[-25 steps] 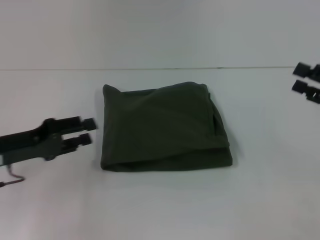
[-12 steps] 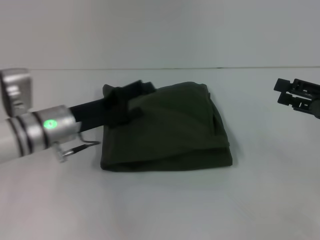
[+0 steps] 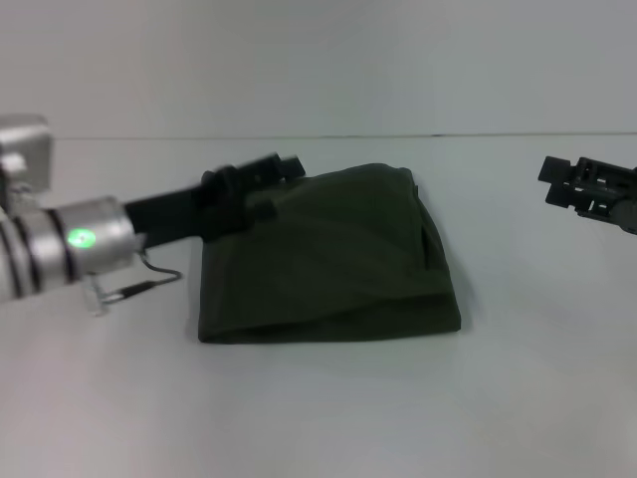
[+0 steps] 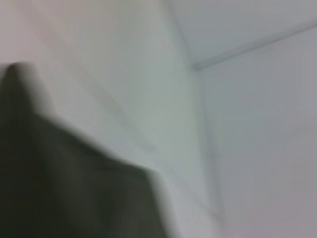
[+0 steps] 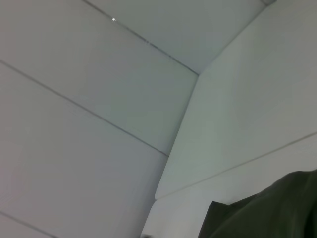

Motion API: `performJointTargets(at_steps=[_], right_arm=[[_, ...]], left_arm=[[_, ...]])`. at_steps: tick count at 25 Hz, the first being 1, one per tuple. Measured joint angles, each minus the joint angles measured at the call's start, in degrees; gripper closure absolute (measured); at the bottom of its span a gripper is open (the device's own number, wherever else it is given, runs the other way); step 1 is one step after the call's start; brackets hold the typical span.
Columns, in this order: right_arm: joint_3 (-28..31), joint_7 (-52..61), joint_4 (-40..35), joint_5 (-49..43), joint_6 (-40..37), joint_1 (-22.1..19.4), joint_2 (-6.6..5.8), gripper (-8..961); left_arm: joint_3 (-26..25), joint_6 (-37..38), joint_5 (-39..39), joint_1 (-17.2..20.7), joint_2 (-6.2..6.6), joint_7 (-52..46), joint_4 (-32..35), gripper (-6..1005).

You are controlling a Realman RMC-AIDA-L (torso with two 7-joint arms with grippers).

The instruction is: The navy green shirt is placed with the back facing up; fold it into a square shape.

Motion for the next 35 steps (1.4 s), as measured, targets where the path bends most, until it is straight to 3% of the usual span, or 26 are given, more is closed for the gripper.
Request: performJointTargets(at_steps=[2, 6, 9, 12, 14, 17, 19, 24, 35], right_arm=[[-0.4, -3.2, -0.1, -0.2, -0.9, 0.1, -0.14, 189], [-4.1, -11.4, -2.1, -0.8, -1.8, 0.0, 0.10, 189], [-10.5, -19.9, -6.9, -3.4, -0.9, 0.0, 0.88, 189], [-15.8, -26.2, -13.2, -7.9, 1.2, 0.2, 2.97, 189], [-17.4, -27.0, -17.3, -10.2, 2.4, 0.7, 5.04, 189], [-18.9, -27.3, -19.7, -11.3, 1.9, 1.6, 7.48, 189], [-20.8, -27.8, -19.3, -10.6, 1.7, 1.7, 8.39, 189], [-24.1, -29.7, -15.7, -7.2, 2.3, 1.8, 8.35, 189], [-23.4, -29.4, -15.7, -6.3, 2.4, 2.1, 8.10, 189]], left_arm=[[0.3, 10.3, -0.4, 1.9, 1.34, 3.0, 4.4, 71], [1.1, 19.1, 7.0, 3.8, 3.90, 9.0, 9.1, 72], [1.2, 22.5, 13.7, 4.5, 3.99, 17.8, 13.4, 72], [3.2, 23.0, 16.2, 4.8, 3.69, 23.0, 16.6, 72], [5.6, 23.0, 16.4, 4.6, 3.77, 23.7, 17.9, 72], [9.4, 22.2, 16.4, 3.9, 3.44, 24.5, 19.4, 72], [10.4, 20.9, 16.3, 3.8, 2.75, 24.7, 19.7, 71], [10.9, 17.8, 15.9, 4.0, 0.39, 27.9, 20.0, 71], [11.3, 18.5, 15.0, 3.3, 0.91, 27.6, 20.1, 71]])
